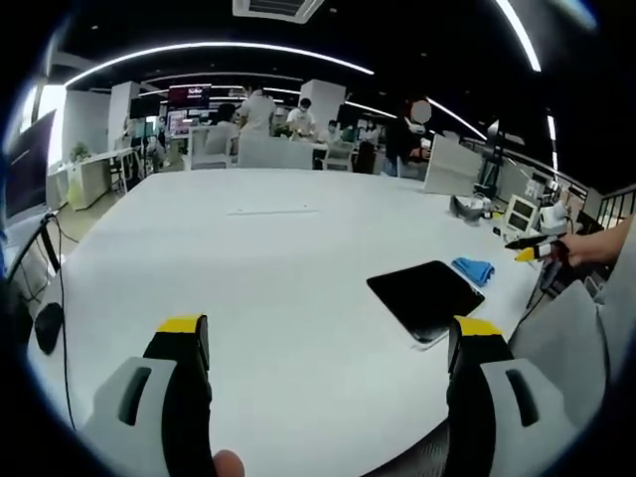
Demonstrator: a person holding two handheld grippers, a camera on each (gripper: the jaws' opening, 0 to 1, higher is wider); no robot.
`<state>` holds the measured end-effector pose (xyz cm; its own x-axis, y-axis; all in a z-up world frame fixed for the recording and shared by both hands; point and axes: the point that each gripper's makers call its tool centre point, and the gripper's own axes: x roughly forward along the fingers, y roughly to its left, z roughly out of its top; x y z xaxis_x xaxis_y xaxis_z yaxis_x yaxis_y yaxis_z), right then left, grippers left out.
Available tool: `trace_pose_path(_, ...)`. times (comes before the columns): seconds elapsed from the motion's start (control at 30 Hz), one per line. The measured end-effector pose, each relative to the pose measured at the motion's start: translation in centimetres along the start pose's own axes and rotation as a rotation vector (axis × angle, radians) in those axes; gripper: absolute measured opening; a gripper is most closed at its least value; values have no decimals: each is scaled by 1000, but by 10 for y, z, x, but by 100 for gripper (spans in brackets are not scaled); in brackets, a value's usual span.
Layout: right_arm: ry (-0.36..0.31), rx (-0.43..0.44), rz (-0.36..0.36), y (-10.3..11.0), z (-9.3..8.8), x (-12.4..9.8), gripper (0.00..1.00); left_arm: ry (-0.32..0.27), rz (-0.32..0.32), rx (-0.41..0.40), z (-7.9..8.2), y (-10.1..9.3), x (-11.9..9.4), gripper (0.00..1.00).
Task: Wipe the mirror surface with the cleaning cloth until all visible marks leave the cleaned area.
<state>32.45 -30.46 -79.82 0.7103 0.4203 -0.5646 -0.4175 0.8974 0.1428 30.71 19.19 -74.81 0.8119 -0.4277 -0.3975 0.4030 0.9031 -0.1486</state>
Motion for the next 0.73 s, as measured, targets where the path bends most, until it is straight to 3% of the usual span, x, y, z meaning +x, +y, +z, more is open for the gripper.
trace_pose_path(0.73, -42, 1, 7, 7, 3, -2, 99, 7, 11, 4, -1, 3, 0, 99)
